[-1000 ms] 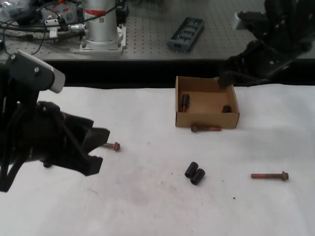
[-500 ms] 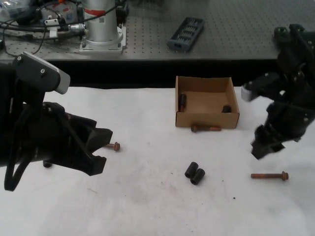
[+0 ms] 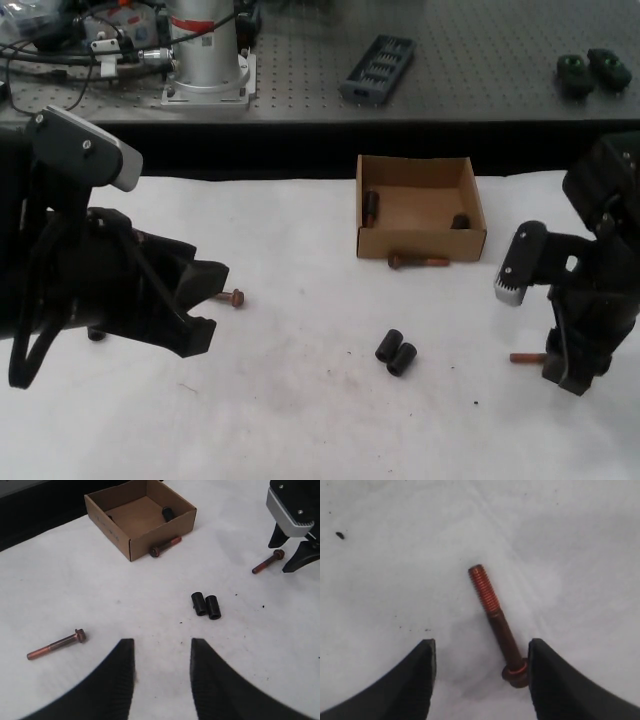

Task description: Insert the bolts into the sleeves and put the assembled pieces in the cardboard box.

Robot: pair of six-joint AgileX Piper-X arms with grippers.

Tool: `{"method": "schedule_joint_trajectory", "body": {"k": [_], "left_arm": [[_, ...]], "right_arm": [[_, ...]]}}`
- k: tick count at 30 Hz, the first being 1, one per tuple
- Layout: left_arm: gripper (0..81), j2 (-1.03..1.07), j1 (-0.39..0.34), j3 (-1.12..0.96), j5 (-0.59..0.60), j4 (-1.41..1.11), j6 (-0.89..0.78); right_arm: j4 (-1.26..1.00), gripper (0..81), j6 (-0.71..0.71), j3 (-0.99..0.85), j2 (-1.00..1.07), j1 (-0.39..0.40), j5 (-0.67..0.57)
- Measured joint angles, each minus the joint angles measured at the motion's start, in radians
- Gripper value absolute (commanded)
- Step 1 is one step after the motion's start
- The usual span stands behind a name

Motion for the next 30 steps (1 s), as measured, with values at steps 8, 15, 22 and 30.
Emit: {"method": "schedule_joint_trajectory", "body": {"k": [8, 15, 22, 30], "left_arm": [[27.5, 0.000, 0.000, 0.000, 0.000, 0.007, -0.002], [27.5, 0.000, -0.004, 0.000, 0.125, 0.027, -0.008], [27.5, 0.056, -0.057, -0.030, 0.146, -0.003, 0.041], [32.2, 0.365, -0.217, -0.270, 0.146, -0.022, 0.145]], "right_arm": [[-0.057, 31.2, -0.027, 0.014, 0.000, 0.000, -0.002], [-0.050, 30.7, 0.153, 0.014, -0.044, 0.011, 0.050], [-0.120, 30.7, 0.458, 0.063, -0.309, 0.011, -0.118], [-0.346, 30.3, 0.742, 0.230, -0.639, 0.009, -0.191]]}}
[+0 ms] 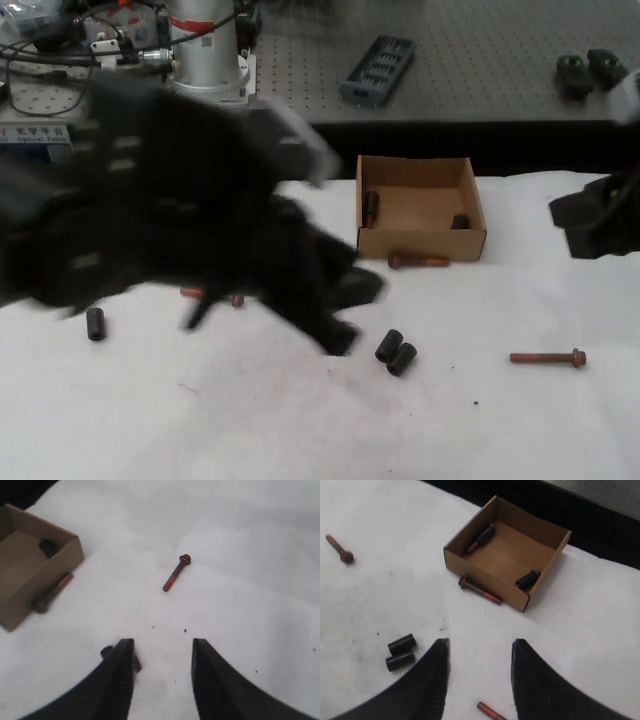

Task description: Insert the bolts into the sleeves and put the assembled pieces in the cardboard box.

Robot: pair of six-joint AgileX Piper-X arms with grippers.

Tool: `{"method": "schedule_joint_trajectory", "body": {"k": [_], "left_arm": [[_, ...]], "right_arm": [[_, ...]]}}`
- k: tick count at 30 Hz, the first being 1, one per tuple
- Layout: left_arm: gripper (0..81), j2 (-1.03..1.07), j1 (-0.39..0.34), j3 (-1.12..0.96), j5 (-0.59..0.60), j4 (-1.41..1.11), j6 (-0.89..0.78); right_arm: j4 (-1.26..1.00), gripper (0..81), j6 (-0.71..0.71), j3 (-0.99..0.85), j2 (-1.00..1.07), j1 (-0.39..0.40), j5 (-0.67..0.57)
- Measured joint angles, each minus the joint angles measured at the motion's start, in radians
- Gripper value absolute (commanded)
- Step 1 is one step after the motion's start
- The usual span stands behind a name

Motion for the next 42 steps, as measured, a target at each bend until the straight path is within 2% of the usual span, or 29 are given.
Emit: {"method": "schedule_joint_trajectory", "body": {"k": [2, 6, 12, 29, 42], "left_arm": [[35.1, 0.087, -0.034, -0.063, 0.000, 0.005, 0.016], [35.0, 0.194, -0.072, -0.148, 0.000, 0.011, 0.059], [35.0, 0.407, -0.130, -0.308, 0.000, 0.114, 0.221], [34.8, 0.738, -0.178, -0.730, 0.000, 0.228, 0.359], [34.8, 0.885, -0.208, -0.891, -0.008, 0.279, 0.421]], "right_arm": [[-0.017, 30.3, 0.065, 0.040, -0.045, -0.004, -0.003], [-0.019, 30.3, 0.185, 0.089, -0.117, -0.018, -0.007], [-0.019, 30.3, 0.264, 0.128, -0.193, -0.022, -0.006], [0.120, 30.3, 0.278, 0.148, -0.327, -0.022, -0.006], [0.191, 30.3, 0.278, 0.149, -0.414, -0.022, -0.006]]}}
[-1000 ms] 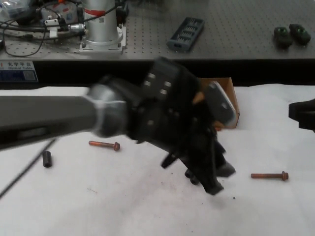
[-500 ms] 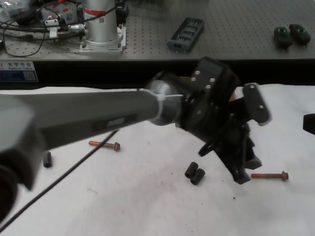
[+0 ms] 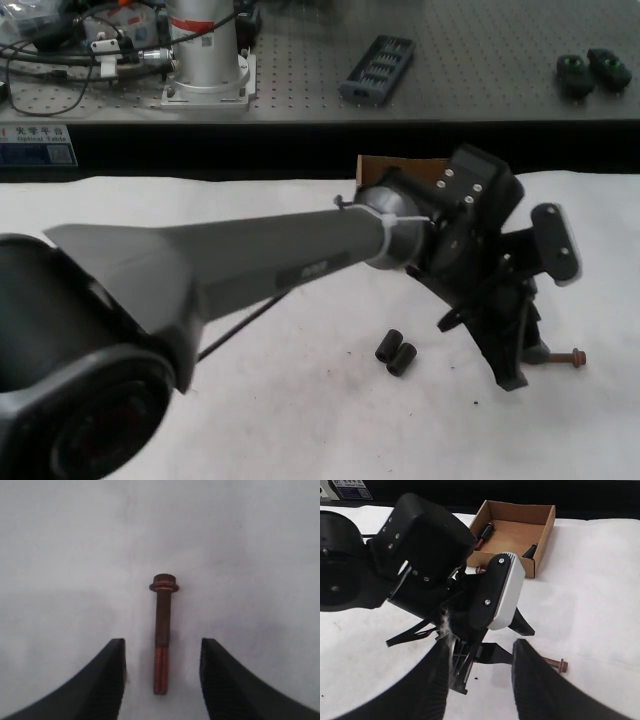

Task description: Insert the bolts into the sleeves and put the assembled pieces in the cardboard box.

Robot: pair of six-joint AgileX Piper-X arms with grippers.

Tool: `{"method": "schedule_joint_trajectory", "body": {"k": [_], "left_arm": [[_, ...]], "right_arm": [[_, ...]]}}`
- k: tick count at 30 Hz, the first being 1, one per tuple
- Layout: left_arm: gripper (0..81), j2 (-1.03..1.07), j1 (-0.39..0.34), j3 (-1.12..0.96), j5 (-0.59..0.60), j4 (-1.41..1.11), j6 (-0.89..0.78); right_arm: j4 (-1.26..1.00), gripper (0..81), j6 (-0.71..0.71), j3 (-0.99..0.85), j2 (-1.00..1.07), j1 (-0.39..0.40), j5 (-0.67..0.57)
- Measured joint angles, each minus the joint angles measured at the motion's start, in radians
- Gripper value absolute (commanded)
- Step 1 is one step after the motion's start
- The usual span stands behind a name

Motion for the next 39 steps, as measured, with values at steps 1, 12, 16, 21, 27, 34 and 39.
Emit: {"method": "schedule_joint_trajectory", "body": {"k": [1, 12, 16, 21, 27, 34, 39], "left_arm": [[34.8, 0.007, -0.003, -0.004, 0.000, 0.002, 0.003], [28.1, 0.036, -0.025, -0.012, -0.014, -0.004, 0.005], [28.8, 0.052, -0.032, -0.014, -0.014, -0.025, 0.007], [28.8, 0.057, -0.031, -0.014, -0.021, -0.039, 0.010], [28.8, 0.067, -0.031, -0.014, -0.024, -0.046, 0.010], [18.6, 0.074, -0.031, -0.023, -0.039, -0.047, 0.017], [0.0, 0.081, -0.037, -0.050, -0.117, -0.038, 0.013]], "right_arm": [[0.006, 30.3, 0.000, 0.000, -0.014, 0.000, 0.000], [0.064, 30.3, 0.000, 0.000, -0.031, 0.000, 0.000], [0.084, 30.3, 0.000, 0.000, -0.031, 0.000, 0.000], [0.096, 30.3, 0.000, 0.000, -0.031, 0.000, 0.000], [0.098, 30.3, 0.000, 0.000, -0.031, 0.000, 0.000], [0.099, 30.3, 0.000, 0.000, -0.031, 0.000, 0.000], [0.099, 30.3, 0.000, 0.000, -0.031, 0.000, 0.000]]}}
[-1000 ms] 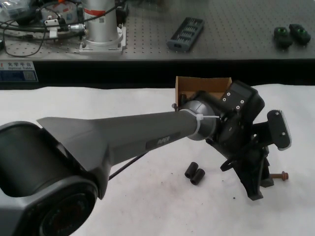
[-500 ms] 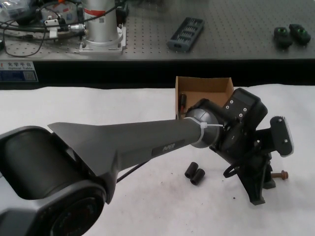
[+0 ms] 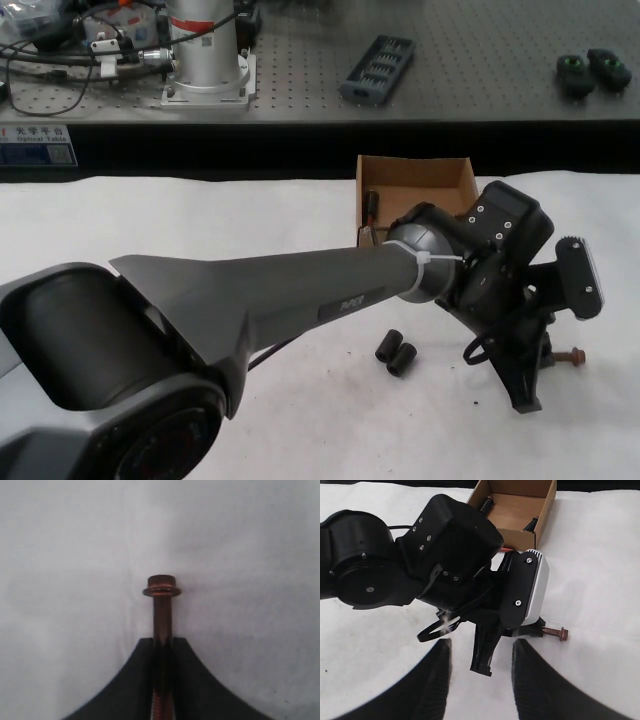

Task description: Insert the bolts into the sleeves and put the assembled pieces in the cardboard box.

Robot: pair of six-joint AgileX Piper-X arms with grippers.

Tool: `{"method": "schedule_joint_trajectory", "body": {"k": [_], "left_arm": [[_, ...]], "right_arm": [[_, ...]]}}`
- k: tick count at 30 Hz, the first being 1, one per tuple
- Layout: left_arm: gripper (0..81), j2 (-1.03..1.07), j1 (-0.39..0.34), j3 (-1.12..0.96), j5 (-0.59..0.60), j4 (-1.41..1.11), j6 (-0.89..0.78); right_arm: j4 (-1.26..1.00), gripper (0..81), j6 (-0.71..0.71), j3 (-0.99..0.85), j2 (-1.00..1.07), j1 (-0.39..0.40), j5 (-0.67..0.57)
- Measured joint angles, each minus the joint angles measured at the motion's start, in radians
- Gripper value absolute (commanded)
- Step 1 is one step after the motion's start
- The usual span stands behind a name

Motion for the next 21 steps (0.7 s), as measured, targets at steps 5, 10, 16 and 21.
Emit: {"method": "schedule_joint_trajectory", "body": {"k": [5, 10, 16, 21], "left_arm": [[0.0, 0.000, 0.000, -0.033, -0.074, 0.073, -0.018], [0.6, -0.003, 0.000, -0.047, -0.093, 0.130, -0.044], [0.6, -0.042, 0.000, -0.046, -0.101, 0.191, -0.062], [0.6, -0.107, 0.000, -0.046, -0.141, 0.261, -0.069]], "right_arm": [[0.002, 30.3, 0.000, 0.000, -0.003, 0.000, -0.002], [0.002, 30.3, 0.000, 0.001, -0.029, 0.000, -0.002], [0.002, 30.3, 0.000, 0.001, -0.040, 0.000, -0.002], [0.002, 30.3, 0.000, 0.001, -0.040, 0.000, 0.020]]}}
